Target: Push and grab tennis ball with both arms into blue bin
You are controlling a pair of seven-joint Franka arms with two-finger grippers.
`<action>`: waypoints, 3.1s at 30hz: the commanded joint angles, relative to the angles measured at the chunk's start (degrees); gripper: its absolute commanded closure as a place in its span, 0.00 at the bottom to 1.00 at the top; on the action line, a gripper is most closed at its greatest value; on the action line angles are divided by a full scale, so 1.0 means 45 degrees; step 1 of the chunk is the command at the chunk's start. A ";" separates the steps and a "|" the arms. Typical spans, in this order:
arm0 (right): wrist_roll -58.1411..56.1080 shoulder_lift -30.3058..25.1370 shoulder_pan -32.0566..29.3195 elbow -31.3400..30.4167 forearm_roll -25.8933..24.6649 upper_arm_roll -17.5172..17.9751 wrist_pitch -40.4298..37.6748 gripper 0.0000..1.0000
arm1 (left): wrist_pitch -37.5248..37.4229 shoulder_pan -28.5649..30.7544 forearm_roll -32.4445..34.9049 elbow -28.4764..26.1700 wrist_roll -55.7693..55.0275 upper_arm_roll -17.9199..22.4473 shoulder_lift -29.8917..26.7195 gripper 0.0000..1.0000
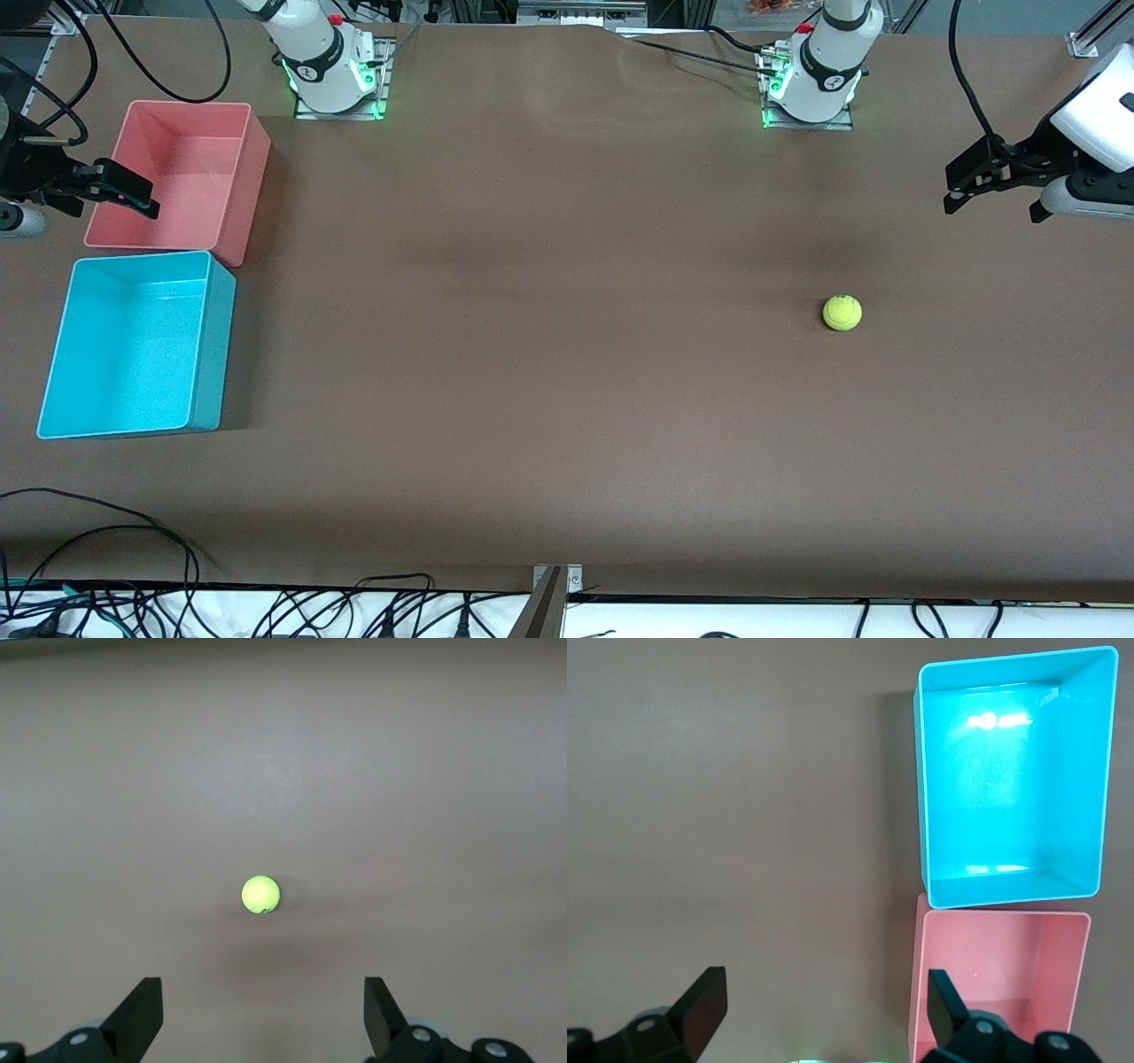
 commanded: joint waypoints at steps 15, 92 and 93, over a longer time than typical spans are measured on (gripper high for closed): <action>0.0094 -0.0039 0.0025 0.0135 0.0161 -0.0010 0.0003 0.00 | -0.0213 0.0058 -0.0199 0.0525 -0.0133 -0.0069 0.0271 0.00; 0.0094 -0.0137 0.0162 0.0154 0.0181 0.0146 -0.0134 0.00 | -0.0545 0.0820 -0.0023 0.0134 0.0374 0.0087 0.0837 0.00; 0.0094 -0.0137 0.0162 0.0154 0.0181 0.0146 -0.0134 0.00 | -0.0545 0.0878 -0.0004 0.0115 0.0510 0.0087 0.0876 0.00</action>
